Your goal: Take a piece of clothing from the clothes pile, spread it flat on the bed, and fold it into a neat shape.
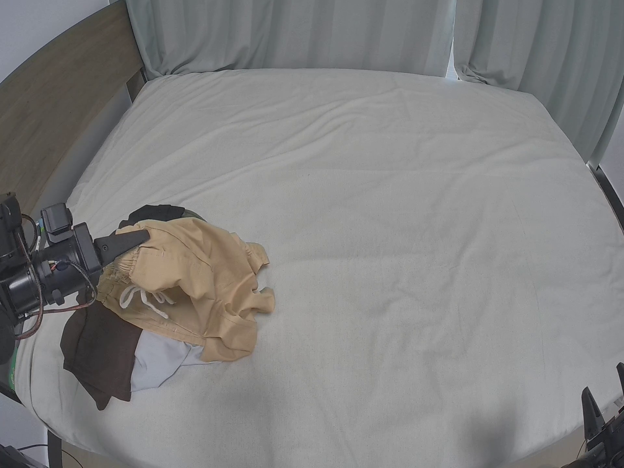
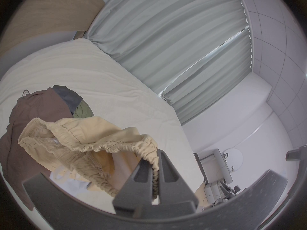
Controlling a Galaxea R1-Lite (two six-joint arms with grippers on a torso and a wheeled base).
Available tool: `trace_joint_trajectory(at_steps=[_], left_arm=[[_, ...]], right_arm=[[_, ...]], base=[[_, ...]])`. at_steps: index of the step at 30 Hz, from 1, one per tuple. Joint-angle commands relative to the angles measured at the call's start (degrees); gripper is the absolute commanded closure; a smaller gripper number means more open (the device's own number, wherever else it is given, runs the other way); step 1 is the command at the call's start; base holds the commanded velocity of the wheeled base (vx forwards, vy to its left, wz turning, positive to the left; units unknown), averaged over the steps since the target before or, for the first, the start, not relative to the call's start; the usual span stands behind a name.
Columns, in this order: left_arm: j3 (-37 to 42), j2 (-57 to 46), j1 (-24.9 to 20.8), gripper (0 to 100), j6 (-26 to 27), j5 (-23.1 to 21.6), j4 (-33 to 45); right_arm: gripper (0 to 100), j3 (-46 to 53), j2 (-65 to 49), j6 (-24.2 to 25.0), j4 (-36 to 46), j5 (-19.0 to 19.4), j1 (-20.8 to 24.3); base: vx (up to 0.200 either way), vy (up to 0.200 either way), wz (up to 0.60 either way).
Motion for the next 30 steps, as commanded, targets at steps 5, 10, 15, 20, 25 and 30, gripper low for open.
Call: trace_joint_trajectory(at_steps=[5,10,15,20,25,30], left_arm=[[0.1,-2.7,-5.4,100,-3.1,4.8,-0.1],[0.1,-4.2,-8.5,100,-5.2,7.6,-0.1],[0.0,-4.8,-12.5,100,-6.8,11.8,-0.1],[-0.3,-4.8,-15.7,100,-6.9,14.1,-0.1],[-0.7,-4.7,-18.9,100,-8.0,17.5,-1.0],[-1.2,-4.1,-23.9,100,-12.4,24.0,-4.9]], right_arm=[[0,0.9,-0.9,0.0,0.0,0.0,0.1],[0,0.9,-0.9,0.0,0.0,0.0,0.1],[0,0.9,-0.9,0.0,0.0,0.0,0.1],[0,0.9,-0.9,0.0,0.0,0.0,0.1],[0,0.9,-0.9,0.0,0.0,0.0,0.1],[0,0.9,-0.9,0.0,0.0,0.0,0.1]], base=[[0.0,0.0,0.0],[0.0,0.0,0.0],[0.0,0.0,0.0],[0.0,0.0,0.0],[0.0,0.0,0.0],[0.0,0.0,0.0]])
